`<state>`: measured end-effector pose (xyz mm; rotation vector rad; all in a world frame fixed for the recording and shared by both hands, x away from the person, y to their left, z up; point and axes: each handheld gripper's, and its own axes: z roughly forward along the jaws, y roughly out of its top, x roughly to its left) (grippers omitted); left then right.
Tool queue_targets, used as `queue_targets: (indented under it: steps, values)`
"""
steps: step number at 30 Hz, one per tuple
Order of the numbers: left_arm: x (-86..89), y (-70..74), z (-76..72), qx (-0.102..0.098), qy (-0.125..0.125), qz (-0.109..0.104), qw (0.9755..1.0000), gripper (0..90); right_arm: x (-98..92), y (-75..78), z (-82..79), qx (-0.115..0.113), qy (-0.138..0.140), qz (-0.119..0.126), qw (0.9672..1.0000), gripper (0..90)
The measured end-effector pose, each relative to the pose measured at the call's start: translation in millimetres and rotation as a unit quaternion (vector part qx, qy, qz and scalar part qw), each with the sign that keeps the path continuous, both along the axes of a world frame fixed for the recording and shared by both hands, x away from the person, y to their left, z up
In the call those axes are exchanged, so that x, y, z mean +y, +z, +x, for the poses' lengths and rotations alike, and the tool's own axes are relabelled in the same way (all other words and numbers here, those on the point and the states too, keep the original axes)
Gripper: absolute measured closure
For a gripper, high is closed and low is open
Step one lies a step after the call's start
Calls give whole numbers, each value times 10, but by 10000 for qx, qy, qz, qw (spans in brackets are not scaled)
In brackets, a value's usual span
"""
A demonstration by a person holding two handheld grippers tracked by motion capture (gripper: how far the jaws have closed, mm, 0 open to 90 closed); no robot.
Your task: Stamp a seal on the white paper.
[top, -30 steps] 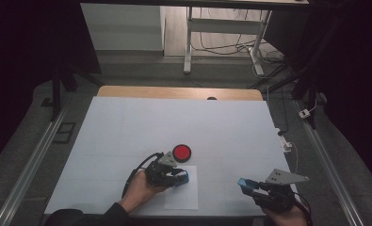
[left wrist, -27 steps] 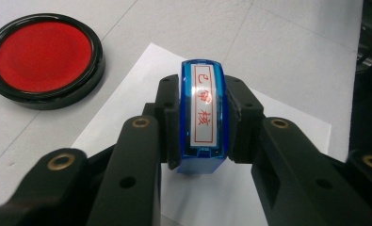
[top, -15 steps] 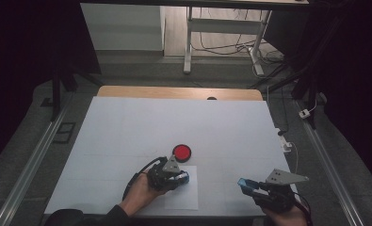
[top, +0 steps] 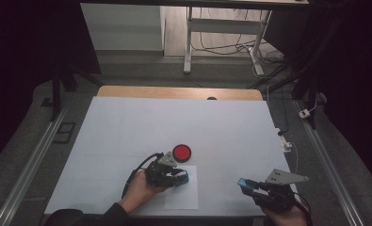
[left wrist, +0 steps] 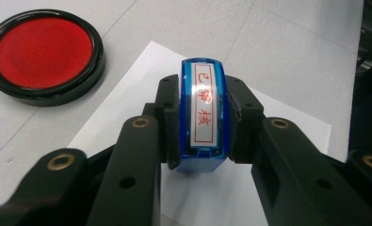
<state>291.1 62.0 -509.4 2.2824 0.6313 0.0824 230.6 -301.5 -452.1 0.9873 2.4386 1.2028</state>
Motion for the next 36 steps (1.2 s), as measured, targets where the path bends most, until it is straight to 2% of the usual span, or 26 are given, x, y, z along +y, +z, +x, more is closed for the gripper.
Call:
queue_targets:
  steps: [3, 11, 15, 20, 36]
  values:
    - [-23, 11, -25, -127, -34, 96, 9999, 706, 0, -1, 1, 4, 3, 1, 10000, 678]
    - [-34, 27, -26, -128, -6, 127, 9998, 705, -5, -4, 2, 3, 22, 45, 10000, 678]
    - [-46, 40, -37, -219, -17, 196, 9996, 704, -5, -1, 2, 5, 21, 14, 10000, 678]
    - [-32, 86, -40, -256, 16, 53, 9997, 703, -5, -1, 2, 6, 20, 13, 10000, 678]
    - [41, 231, -43, -203, -77, -88, 9997, 703, -10, -4, -10, -1, 34, 41, 10000, 677]
